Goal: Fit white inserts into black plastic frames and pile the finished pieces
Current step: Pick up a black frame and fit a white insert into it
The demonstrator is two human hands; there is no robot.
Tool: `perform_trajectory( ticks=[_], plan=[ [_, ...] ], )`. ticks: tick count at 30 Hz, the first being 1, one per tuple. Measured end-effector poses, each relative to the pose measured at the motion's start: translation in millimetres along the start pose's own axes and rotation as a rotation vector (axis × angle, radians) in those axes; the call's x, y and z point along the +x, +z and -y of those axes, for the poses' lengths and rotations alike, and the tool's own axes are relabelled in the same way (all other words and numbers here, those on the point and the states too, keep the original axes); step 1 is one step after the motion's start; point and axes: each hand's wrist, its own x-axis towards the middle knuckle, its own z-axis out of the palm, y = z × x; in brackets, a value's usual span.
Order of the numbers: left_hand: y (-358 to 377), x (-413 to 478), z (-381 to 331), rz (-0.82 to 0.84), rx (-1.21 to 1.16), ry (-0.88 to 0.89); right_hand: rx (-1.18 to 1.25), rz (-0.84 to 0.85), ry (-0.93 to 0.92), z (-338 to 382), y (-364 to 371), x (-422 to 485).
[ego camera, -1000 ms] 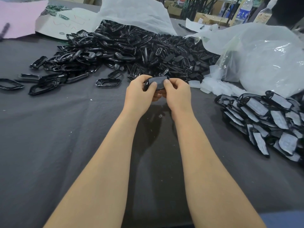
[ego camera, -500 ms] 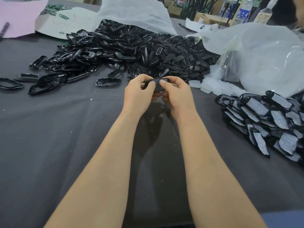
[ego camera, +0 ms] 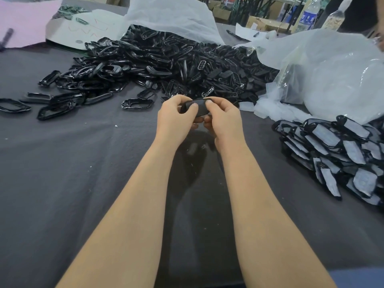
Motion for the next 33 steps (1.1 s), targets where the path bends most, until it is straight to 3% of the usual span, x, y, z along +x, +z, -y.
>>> perform_trajectory(
  ticks=[10, 22, 27, 33],
  plan=[
    [-1, 1, -1, -0.016, -0.037, -0.04, -0.212, 0.043, -0.135, -2, 4, -3],
    [-2, 1, 0, 0.097, -0.061, -0.02, -0.124, -0.04, -0.063, -5, 0, 3],
    [-4, 3, 2, 0.085, -0.045, -0.017, -0.291, 0.051, -0.159, -6, -5, 4],
    [-3, 2, 5, 0.013, -0.01, -0.004, -0.389, 0.007, -0.198, -7, -7, 5]
  ],
)
